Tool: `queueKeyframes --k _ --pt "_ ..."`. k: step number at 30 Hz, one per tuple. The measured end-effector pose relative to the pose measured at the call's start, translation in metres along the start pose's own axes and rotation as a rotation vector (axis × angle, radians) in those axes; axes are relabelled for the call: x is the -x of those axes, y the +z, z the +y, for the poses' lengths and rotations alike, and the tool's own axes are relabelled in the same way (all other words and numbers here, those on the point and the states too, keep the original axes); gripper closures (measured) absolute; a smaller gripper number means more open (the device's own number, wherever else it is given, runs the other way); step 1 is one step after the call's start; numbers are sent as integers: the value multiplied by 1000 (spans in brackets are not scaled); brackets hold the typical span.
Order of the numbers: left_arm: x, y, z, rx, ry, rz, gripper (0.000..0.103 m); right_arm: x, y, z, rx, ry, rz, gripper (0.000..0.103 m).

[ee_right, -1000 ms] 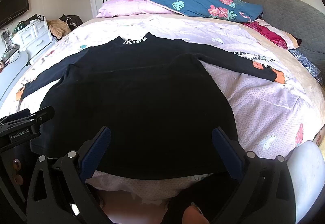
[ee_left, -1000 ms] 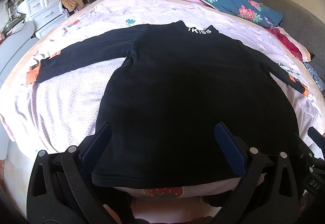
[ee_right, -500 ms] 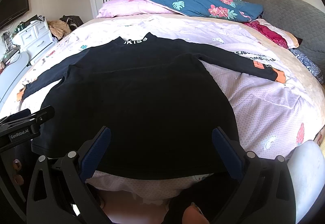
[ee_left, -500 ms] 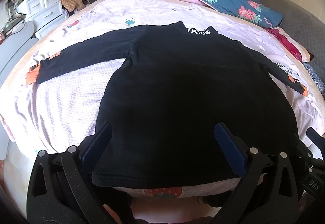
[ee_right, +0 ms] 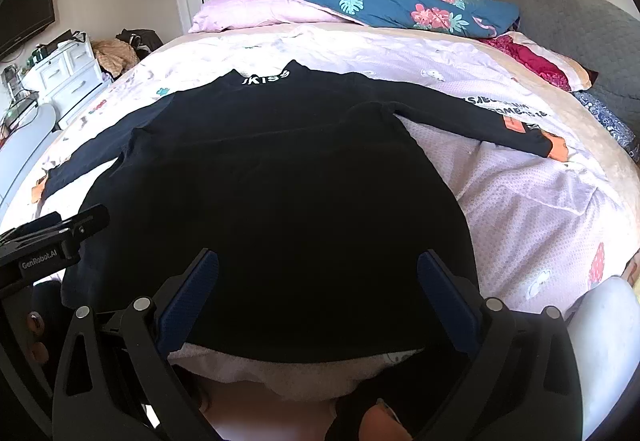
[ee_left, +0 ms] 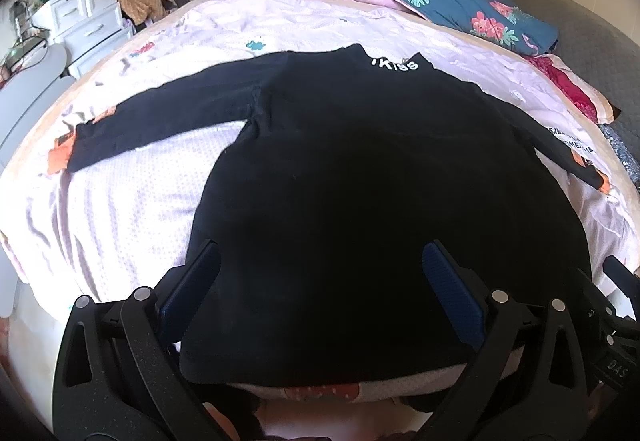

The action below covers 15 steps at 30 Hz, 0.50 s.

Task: Fold small clothes
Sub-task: 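Reach the right gripper to the orange cuff of a sleeve and grasp it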

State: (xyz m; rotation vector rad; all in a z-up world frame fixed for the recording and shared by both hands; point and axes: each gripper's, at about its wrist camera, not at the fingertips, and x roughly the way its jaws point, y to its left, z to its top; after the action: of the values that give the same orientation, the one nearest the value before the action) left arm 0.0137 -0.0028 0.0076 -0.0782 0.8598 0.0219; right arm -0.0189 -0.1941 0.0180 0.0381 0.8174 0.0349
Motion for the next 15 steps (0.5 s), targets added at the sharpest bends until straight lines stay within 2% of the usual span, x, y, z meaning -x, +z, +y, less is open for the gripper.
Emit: queueKeyframes --k 15 --pt "-16 43 -8 10 -6 -13 8 -24 47 -8 -33 -32 12 4"
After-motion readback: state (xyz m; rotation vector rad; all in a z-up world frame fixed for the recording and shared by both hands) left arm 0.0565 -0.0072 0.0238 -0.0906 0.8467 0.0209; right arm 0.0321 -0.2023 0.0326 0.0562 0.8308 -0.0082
